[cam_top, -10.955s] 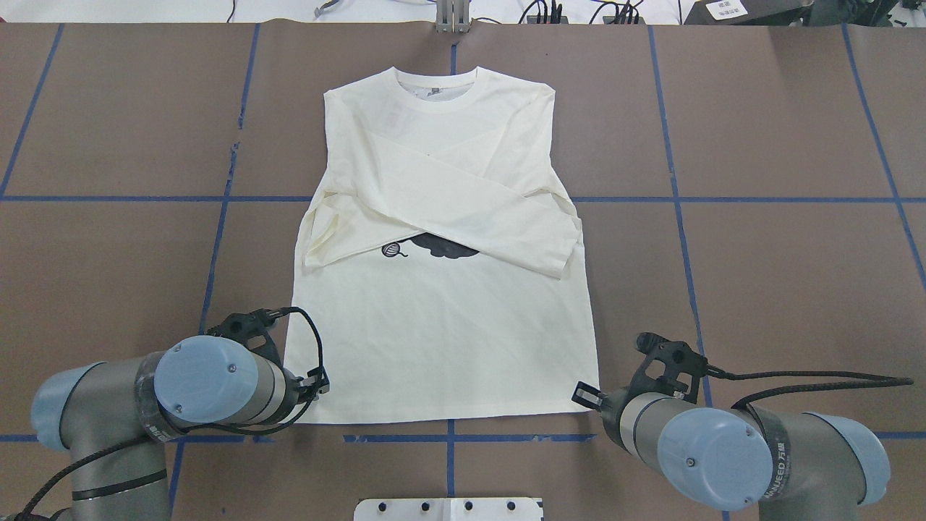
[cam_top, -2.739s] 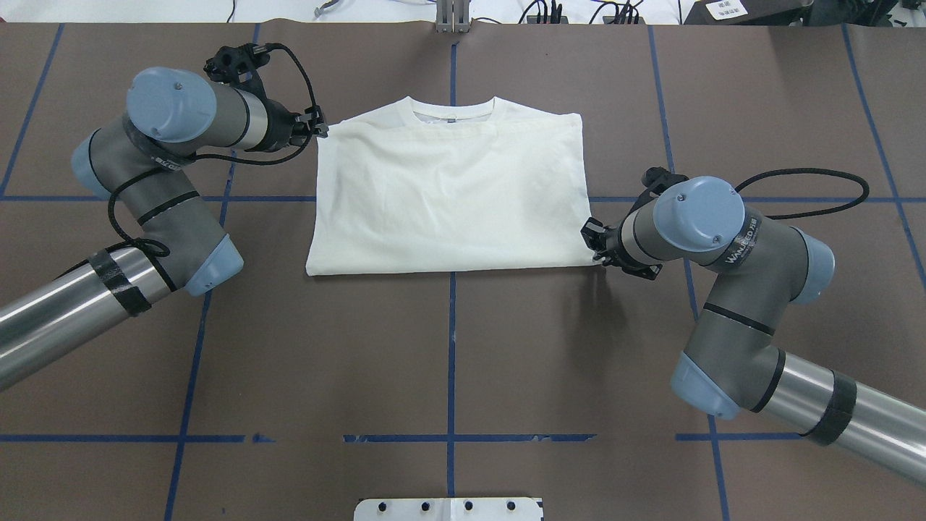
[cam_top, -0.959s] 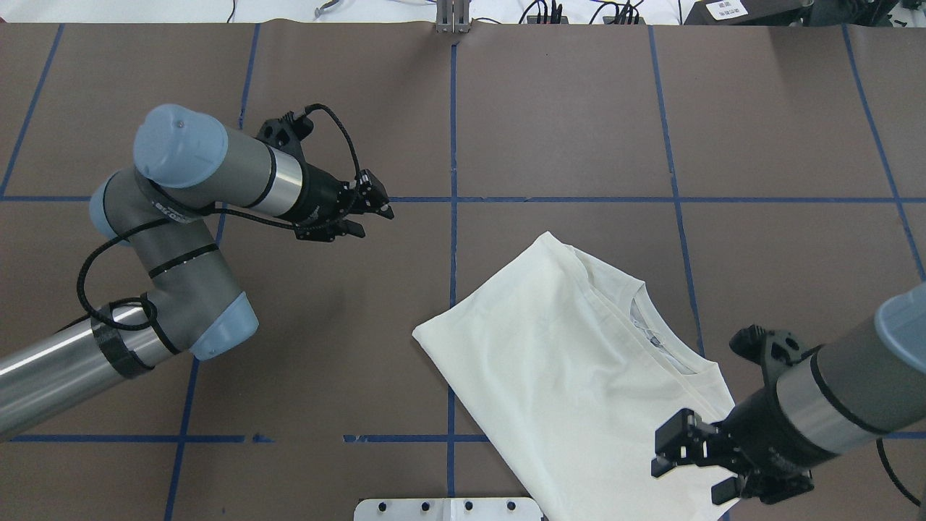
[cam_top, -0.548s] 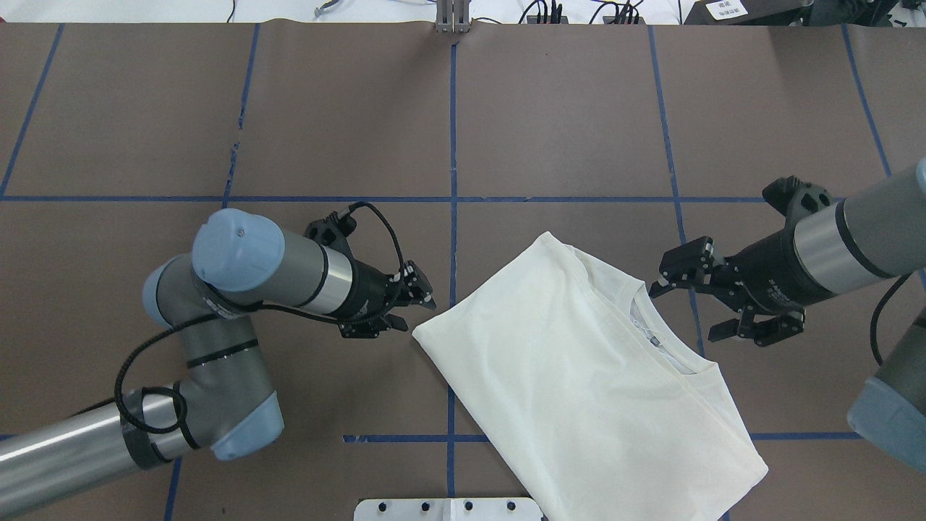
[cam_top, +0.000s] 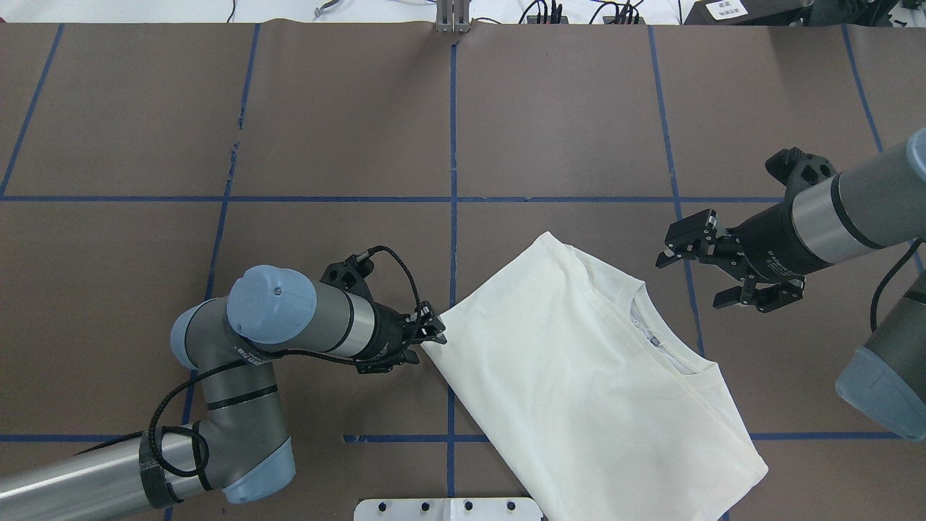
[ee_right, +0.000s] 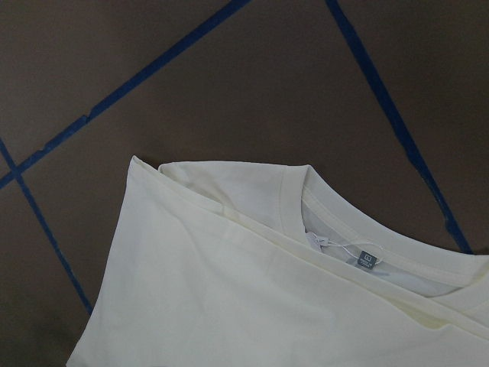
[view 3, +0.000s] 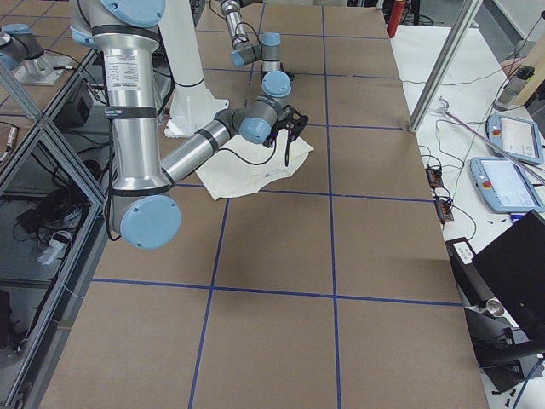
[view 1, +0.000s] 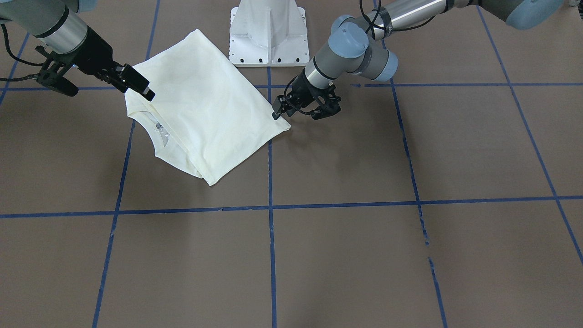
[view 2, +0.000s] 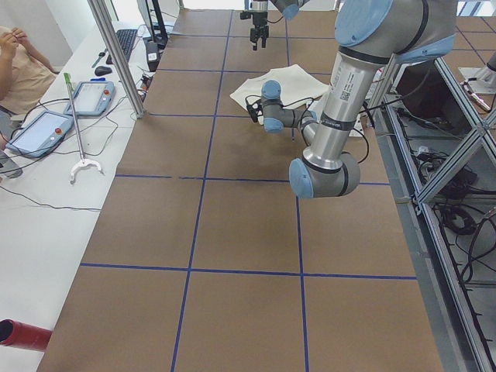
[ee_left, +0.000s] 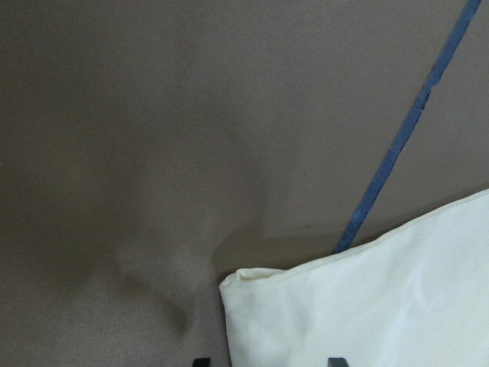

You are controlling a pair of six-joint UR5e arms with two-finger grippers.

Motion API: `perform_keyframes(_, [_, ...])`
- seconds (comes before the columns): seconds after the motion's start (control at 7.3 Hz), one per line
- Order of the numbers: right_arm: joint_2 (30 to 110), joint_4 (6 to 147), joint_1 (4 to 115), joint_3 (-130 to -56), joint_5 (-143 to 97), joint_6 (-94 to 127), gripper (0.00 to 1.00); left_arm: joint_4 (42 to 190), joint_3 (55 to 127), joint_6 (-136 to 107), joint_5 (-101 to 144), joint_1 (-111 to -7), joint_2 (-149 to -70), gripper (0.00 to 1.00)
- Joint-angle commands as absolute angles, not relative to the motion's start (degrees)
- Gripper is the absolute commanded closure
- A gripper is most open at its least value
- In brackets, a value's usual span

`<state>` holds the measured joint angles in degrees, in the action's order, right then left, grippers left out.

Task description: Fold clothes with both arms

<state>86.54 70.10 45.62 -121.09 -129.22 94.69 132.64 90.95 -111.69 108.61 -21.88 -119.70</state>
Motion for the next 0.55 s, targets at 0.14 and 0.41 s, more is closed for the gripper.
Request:
perform_keyframes(0.14, [86.5, 70.0, 45.7, -120.6, -129.2, 94.6, 0.00, 132.7, 89.9, -111.2, 106.1, -21.8, -120.1, 0.48])
perform_keyframes(0.41, [86.1, 70.0, 45.6, -120.6, -129.1, 94.6, 0.00, 132.6, 89.7, -111.2, 105.7, -21.8, -120.0, 0.99])
